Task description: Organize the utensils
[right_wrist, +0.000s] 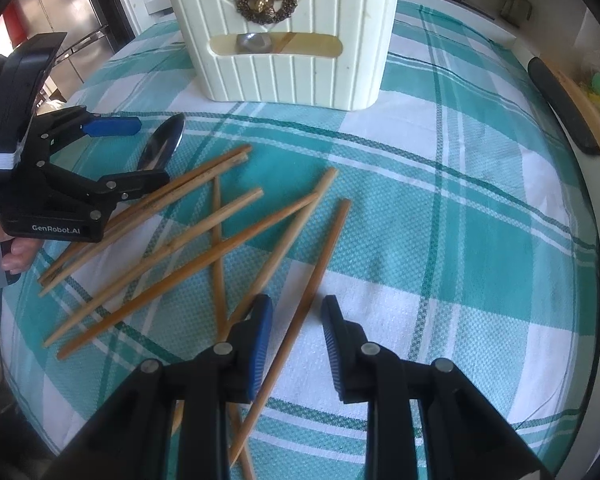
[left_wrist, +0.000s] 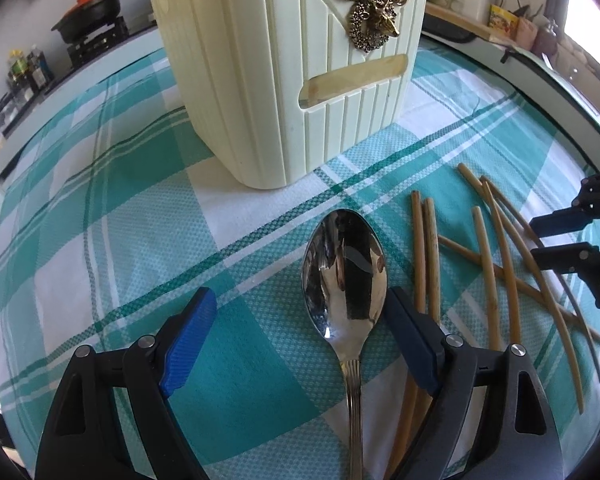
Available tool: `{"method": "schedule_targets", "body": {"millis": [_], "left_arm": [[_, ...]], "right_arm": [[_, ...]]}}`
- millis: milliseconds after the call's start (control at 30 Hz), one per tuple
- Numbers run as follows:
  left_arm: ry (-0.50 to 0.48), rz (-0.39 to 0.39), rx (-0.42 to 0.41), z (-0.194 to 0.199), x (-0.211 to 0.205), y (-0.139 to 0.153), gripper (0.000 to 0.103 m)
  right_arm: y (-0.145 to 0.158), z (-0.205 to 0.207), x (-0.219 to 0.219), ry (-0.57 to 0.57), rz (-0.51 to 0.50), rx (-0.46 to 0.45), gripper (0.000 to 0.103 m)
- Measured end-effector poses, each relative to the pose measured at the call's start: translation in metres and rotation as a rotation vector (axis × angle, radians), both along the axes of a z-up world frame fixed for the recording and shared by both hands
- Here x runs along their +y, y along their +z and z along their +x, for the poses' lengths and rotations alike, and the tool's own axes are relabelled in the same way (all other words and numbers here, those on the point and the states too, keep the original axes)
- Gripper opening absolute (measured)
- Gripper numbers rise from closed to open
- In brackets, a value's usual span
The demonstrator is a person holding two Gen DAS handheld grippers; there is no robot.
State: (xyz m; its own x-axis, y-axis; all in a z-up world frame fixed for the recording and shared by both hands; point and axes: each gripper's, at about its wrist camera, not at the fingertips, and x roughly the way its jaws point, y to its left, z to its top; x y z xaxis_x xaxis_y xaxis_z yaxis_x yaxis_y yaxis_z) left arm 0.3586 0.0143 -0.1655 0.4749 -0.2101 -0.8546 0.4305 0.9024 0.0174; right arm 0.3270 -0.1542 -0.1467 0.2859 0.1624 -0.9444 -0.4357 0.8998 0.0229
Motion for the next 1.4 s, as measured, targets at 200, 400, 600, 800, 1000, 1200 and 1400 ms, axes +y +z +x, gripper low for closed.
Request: {"method": "schedule_targets", "body": {"millis": [200, 400, 600, 800, 1000, 1200, 1400], "left_arm": [[-0.065, -0.034, -0.007, -0.003, -0.007, 0.006, 0.042], [-0.028, -0.051, -0.012, -0.002, -0.007, 0.007, 0.041], [0.017, -0.051, -0.011, 0.0, -0.004, 0.011, 0.041], [0.086, -0.093, -0.022, -0.001, 0.007, 0.021, 0.041], [0.114, -0.132, -0.052, -0.005, 0.015, 0.037, 0.041], [0.136, -0.157, -0.103, -0.013, 0.02, 0.055, 0.041], [0.138, -0.182, -0.166, -0.026, 0.032, 0.084, 0.041]], "right_arm": [[-0.001, 0.02, -0.008, -0.041, 0.044, 0.012, 0.007], [-0.001, 0.033, -0.027, -0.123, 0.175, -0.001, 0.006], [0.017, 0.028, -0.051, -0.153, 0.265, -0.055, 0.006], [0.043, 0.024, -0.067, -0.21, 0.323, -0.093, 0.006], [0.063, 0.012, -0.063, -0.199, 0.321, -0.145, 0.006], [0.068, -0.003, -0.059, -0.201, 0.332, -0.178, 0.006], [0.093, -0.016, -0.061, -0.189, 0.373, -0.27, 0.006]]}}
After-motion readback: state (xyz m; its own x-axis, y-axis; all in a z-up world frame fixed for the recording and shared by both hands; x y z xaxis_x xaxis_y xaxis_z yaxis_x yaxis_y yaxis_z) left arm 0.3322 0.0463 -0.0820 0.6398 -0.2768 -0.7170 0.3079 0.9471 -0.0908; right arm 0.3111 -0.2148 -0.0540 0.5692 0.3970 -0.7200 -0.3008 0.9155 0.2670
